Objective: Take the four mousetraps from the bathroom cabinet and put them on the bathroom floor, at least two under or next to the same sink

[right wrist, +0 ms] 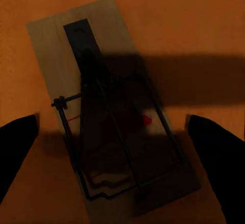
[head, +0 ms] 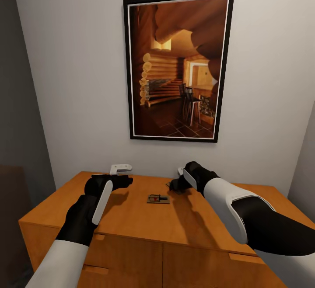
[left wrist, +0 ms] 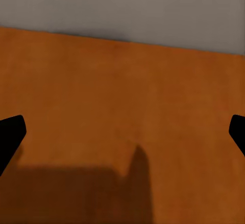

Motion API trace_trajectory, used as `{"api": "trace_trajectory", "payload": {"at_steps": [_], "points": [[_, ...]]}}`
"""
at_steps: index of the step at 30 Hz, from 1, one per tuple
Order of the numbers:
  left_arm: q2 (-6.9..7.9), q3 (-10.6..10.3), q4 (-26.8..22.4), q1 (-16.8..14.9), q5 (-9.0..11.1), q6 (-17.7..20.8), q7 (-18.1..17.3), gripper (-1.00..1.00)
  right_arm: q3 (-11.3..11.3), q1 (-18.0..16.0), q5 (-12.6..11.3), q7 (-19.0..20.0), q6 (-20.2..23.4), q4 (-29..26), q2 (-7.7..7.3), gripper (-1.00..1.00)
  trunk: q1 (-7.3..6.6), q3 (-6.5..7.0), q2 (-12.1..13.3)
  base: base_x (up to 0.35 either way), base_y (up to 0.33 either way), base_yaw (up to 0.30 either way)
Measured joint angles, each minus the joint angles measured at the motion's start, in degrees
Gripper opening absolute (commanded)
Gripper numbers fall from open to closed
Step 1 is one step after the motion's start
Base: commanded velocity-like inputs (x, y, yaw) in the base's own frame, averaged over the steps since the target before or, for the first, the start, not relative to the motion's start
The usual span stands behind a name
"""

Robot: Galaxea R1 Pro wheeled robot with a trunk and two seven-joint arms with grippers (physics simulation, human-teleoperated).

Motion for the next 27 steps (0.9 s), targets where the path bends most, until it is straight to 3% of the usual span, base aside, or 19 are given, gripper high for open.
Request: {"api": "trace_trajectory", "payload": {"at_steps": [8,24,26,27], "points": [[0.01,0.01,0.03,0.00,0.07,-0.05,0.00,1.00,1.65,0.00,1.71,3.21,-0.04,-0.27,0.00,-1.00,0.00,0.00,0.00,0.000,0.000,0.000],[-0.06,0.00,-0.02,0.00,-0.04,-0.12,0.00,1.00,0.89,-0.07,1.01,3.91,0.16,-0.23,0.00,-1.00,0.00,0.00,0.00,0.000,0.000,0.000],[-0.08,0.00,-0.10,-0.02,-0.07,-0.14,0.00,1.00,1.31,-0.04,1.28,3.85,1.73,-2.63,0.00,-1.00,0.00,-0.01,0.00,0.000,0.000,0.000],[-0.08,0.00,-0.14,-0.02,-0.09,-0.15,0.00,1.00,1.48,-0.06,1.25,3.93,4.52,-6.28,0.00,-1.00,0.00,-0.01,0.00,0.000,0.000,0.000]]}}
